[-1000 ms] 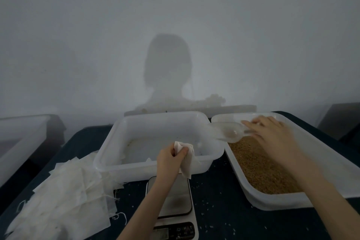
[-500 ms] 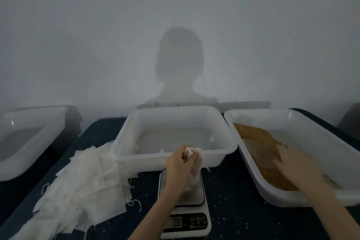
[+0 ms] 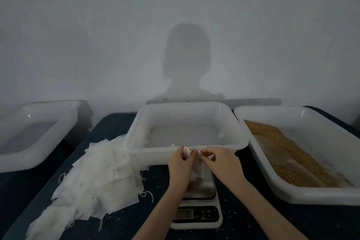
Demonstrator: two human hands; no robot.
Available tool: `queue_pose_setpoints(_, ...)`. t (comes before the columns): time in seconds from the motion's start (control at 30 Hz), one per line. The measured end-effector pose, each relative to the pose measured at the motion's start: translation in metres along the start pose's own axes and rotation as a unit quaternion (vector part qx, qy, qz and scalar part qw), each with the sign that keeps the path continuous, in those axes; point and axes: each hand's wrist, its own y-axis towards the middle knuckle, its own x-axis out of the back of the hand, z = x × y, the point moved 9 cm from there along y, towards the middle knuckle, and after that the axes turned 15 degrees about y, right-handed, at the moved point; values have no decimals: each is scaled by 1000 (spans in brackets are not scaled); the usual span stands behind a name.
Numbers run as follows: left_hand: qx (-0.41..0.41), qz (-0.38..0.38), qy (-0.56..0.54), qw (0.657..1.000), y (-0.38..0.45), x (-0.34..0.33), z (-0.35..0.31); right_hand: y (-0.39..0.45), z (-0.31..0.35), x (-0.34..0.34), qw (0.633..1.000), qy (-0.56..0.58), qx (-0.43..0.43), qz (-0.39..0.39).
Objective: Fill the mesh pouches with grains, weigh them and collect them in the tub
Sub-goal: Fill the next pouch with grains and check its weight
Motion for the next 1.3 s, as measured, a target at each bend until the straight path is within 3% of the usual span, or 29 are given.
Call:
queue_pose_setpoints(0.17, -13, 36, -9, 999, 4, -3, 1, 3, -5, 2, 1000, 13, -3, -27)
queue_pose_setpoints(0.3, -57, 101, 68, 991, 6, -2, 3, 3, -11, 9, 997, 17, -11, -69)
queue_pose_setpoints(0.57, -103, 32, 131, 986, 10, 30, 8, 5, -8, 5, 993, 71, 6, -90)
queue_pose_setpoints(0.83, -119, 65, 246, 960, 1, 26, 32, -15, -28, -26, 998, 31, 40, -34)
queue_pose_setpoints(1.1, -123, 93, 218, 964, -4, 23, 42, -33, -54, -20, 981, 188, 25, -36)
queue_pose_setpoints(1.3, -87, 72, 115, 987, -11, 34, 55, -42, -76, -17, 963, 260, -21, -63)
